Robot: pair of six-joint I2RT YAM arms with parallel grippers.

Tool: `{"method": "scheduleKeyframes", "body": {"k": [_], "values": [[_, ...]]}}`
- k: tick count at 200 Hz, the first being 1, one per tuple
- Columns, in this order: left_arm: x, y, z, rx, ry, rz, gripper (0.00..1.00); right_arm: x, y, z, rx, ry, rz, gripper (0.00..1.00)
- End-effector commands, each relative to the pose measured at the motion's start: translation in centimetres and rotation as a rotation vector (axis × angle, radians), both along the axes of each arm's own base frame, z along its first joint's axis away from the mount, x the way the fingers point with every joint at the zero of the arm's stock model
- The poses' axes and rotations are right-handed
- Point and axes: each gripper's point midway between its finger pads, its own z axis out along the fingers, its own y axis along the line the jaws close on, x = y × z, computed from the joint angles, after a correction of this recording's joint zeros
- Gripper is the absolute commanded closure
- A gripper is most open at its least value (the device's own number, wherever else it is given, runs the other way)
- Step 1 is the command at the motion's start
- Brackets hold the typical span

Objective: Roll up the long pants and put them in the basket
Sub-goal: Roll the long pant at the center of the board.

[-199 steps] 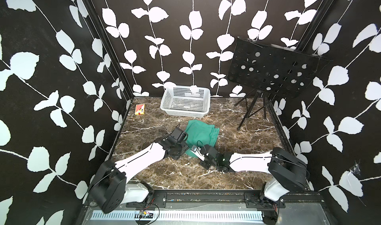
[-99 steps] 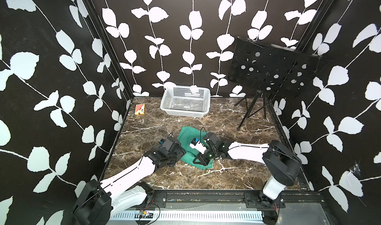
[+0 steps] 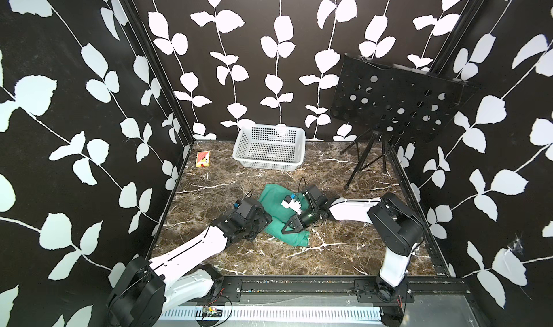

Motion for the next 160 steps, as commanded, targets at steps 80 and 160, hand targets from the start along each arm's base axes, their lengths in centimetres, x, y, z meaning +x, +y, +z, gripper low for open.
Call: {"method": "scheduleKeyframes", "body": {"k": [80,160], "values": [[-0.4,0.8,-4.3,0.126,0.168,-0.001,0.53,0.9,-2.3,-2.1,-0.181,0.061,-0.146,0.71],[-0.9,0.3,-5.9,0.144,0.254,-0.027,0.63,3.7,-5.2,3.7,-0.269,-0.745,-0.182,0.36]]}}
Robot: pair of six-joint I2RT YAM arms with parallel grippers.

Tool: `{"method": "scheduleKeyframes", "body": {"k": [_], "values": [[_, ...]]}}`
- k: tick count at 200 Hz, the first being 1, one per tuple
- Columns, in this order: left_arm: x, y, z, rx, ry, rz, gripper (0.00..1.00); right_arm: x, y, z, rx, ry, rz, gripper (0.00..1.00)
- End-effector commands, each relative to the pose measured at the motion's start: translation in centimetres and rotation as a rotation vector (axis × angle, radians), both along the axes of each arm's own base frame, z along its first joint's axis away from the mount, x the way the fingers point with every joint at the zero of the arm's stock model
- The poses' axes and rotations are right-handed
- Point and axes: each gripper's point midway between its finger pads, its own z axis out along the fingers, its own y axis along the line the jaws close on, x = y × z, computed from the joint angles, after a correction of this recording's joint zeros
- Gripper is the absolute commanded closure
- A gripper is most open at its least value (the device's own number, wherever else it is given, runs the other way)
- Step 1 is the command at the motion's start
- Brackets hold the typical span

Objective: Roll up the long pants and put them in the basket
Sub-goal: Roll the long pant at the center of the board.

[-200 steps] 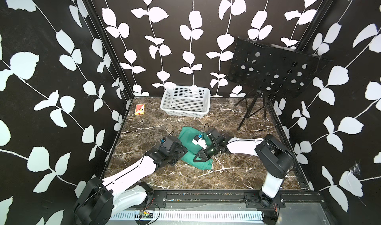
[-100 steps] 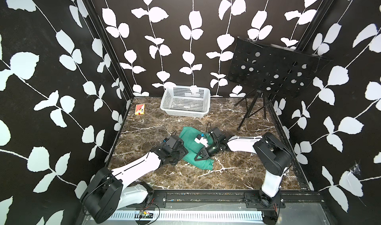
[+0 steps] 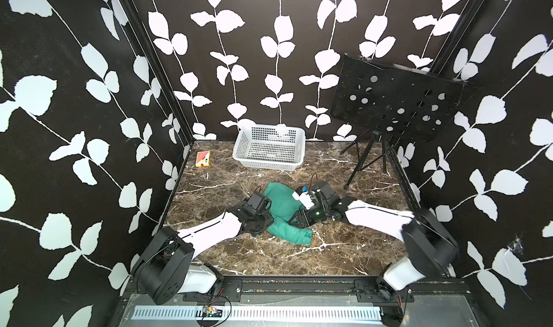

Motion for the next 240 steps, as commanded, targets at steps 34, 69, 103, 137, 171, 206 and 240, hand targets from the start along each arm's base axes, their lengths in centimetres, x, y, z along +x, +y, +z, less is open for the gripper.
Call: {"method": "scheduleKeyframes", "body": {"k": [34,69,103,137,171,206,240], "values": [[-2.5,2.1,-2.5,0.096,0.125,0.000,0.63,-2.6,0.0,0.5,-0.221,-0.749,0.234,0.34],[-2.8,2.4,-2.7,0.095,0.127,0.012,0.63,-4.2,1.4,-1.3,-0.350,-0.919,0.410,0.29],[-2.8,2.4,-2.6,0.093,0.125,0.012,0.63,-3.5,3.4,-2.6,-0.424,-1.009,0.461,0.26],[-2.8,2.6,-2.4,0.096,0.122,0.018,0.63,-1.9,4.0,-4.8,-0.533,-1.033,0.436,0.27],[-2.4,2.8,-1.5,0.089,0.082,0.033,0.55,-2.0,3.8,-6.4,-0.542,-0.969,0.416,0.58],[-0.3,3.4,2.2,0.069,-0.095,0.075,0.25,-4.3,3.2,-7.4,-0.467,-0.798,0.443,0.90],[-0.3,4.0,4.4,0.040,-0.182,0.080,0.12,-6.4,3.1,-7.8,-0.327,-0.550,0.475,0.94]]}}
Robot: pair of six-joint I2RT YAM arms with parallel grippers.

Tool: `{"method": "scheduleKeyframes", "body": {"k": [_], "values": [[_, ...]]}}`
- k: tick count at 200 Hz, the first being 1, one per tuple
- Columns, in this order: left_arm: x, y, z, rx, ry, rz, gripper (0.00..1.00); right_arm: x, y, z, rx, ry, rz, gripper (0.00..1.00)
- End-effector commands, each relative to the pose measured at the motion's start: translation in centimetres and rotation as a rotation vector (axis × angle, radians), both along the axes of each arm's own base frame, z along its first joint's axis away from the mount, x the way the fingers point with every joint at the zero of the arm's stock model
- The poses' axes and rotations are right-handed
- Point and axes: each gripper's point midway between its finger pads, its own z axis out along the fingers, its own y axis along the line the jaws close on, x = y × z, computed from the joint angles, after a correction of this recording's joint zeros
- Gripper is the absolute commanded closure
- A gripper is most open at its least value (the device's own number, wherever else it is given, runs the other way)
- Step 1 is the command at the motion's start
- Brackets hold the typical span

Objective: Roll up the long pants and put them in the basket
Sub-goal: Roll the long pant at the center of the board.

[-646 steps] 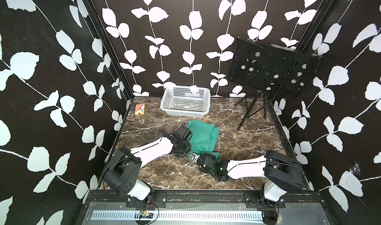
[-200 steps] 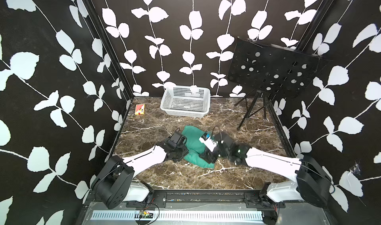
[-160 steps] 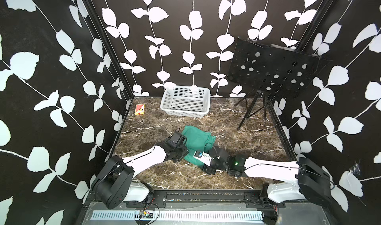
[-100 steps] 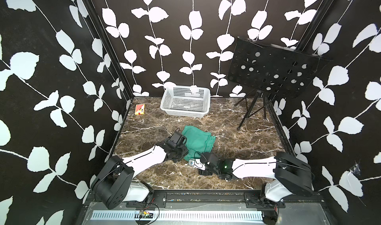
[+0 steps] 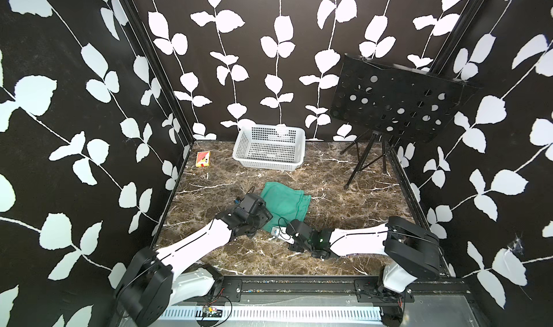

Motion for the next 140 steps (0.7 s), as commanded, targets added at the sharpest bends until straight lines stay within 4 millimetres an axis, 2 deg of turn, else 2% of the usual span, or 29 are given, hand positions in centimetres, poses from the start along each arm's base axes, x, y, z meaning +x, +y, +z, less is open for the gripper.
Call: {"method": "scheduleKeyframes", "body": {"k": [1,14,33,70,94,118,140], "values": [[-0.5,1.8,0.3,0.046,-0.034,0.021,0.12,-3.3,0.1,-0.8,0.048,0.292,0.027,0.94],[-1.0,1.8,0.4,0.030,-0.038,0.006,0.06,-3.6,0.2,-0.7,0.078,0.378,0.024,0.95],[-1.8,1.7,0.2,0.008,-0.032,-0.016,0.03,-4.1,0.6,0.1,0.137,0.516,0.033,0.95],[-1.9,0.9,-0.5,-0.034,-0.030,-0.041,0.01,-4.8,1.3,1.5,0.231,0.767,0.044,0.92],[-1.5,0.3,-0.9,-0.037,-0.017,-0.048,0.02,-4.5,1.5,1.8,0.284,0.896,0.016,0.92],[-1.1,-0.2,-1.5,-0.042,0.002,-0.042,0.07,-3.5,1.3,1.5,0.332,1.000,-0.047,0.91],[-1.1,-0.2,-2.5,-0.035,0.033,-0.022,0.21,-2.4,1.0,1.2,0.376,1.090,-0.116,0.89]]}}
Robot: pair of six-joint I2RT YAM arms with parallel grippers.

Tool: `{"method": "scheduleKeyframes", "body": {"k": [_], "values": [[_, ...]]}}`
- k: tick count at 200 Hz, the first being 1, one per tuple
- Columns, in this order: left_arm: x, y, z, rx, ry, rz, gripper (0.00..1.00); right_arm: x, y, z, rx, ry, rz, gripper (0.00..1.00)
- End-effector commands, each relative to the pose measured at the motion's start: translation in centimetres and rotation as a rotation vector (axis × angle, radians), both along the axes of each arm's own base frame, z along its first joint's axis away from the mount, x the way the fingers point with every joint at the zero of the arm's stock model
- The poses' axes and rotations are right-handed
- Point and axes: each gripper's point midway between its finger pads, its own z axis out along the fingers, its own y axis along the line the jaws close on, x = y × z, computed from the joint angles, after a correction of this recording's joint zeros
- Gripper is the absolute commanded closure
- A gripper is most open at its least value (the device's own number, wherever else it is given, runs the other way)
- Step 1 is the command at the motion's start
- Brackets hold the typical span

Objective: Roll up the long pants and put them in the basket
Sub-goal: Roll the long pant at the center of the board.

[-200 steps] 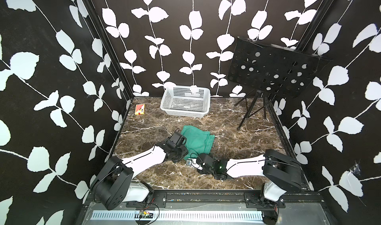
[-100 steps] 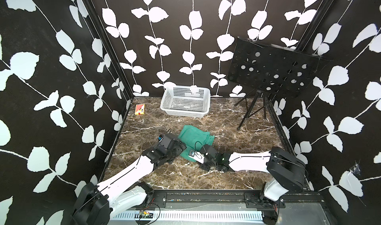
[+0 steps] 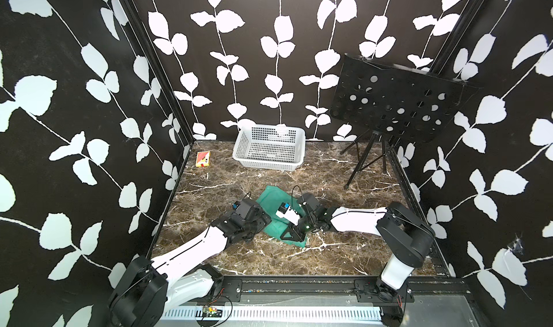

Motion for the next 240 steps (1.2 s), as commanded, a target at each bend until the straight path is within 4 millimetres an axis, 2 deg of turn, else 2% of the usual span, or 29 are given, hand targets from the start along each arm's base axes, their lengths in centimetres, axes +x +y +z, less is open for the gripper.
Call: {"method": "scheduleKeyframes", "body": {"k": [1,16,40,51,63,96,100,104,122,142,155,182,201,219,240], "values": [[0.4,-0.2,-0.4,-0.011,0.007,0.016,0.22,-0.9,-0.5,-0.6,0.000,0.248,-0.041,0.89],[0.8,-0.2,-0.9,-0.001,0.016,0.039,0.35,-0.5,-0.7,-0.9,0.003,0.296,-0.068,0.87],[1.6,-0.5,-1.5,0.015,0.030,0.048,0.51,0.1,-1.1,-0.9,-0.011,0.304,-0.090,0.79],[1.9,-0.7,-1.7,0.022,0.043,0.048,0.57,0.5,-1.3,-0.8,-0.028,0.275,-0.106,0.71],[2.2,-0.9,-2.0,0.026,0.056,0.047,0.61,1.3,-1.5,-0.3,-0.042,0.215,-0.132,0.59],[2.2,-1.3,-2.3,0.036,0.095,0.034,0.65,4.5,-3.2,1.8,-0.113,-0.110,-0.239,0.38],[2.1,-1.3,-2.4,0.039,0.101,0.031,0.66,4.8,-3.5,1.5,-0.141,-0.157,-0.247,0.37],[2.1,-1.3,-2.5,0.041,0.108,0.032,0.66,5.1,-3.7,2.7,-0.136,-0.228,-0.258,0.35],[1.7,-1.2,-2.8,0.040,0.126,0.037,0.67,5.7,-4.1,4.1,-0.190,-0.491,-0.253,0.27],[1.4,-1.1,-2.9,0.036,0.142,0.041,0.67,4.8,-3.6,5.0,-0.254,-0.794,-0.176,0.25],[1.3,-1.1,-3.0,0.037,0.150,0.043,0.68,4.0,-2.9,4.9,-0.292,-0.916,-0.114,0.24],[1.2,-1.0,-2.9,0.040,0.150,0.043,0.68,3.2,-1.7,3.4,-0.371,-1.037,-0.034,0.23],[1.2,-0.9,-2.8,0.041,0.153,0.044,0.68,3.7,-1.2,2.1,-0.422,-1.081,-0.025,0.24],[1.1,-1.0,-2.8,0.039,0.153,0.040,0.68,4.3,-0.9,0.7,-0.471,-1.093,-0.025,0.32],[1.1,-1.0,-2.6,0.037,0.150,0.040,0.67,4.3,-0.6,0.0,-0.474,-1.076,-0.026,0.52]]}}
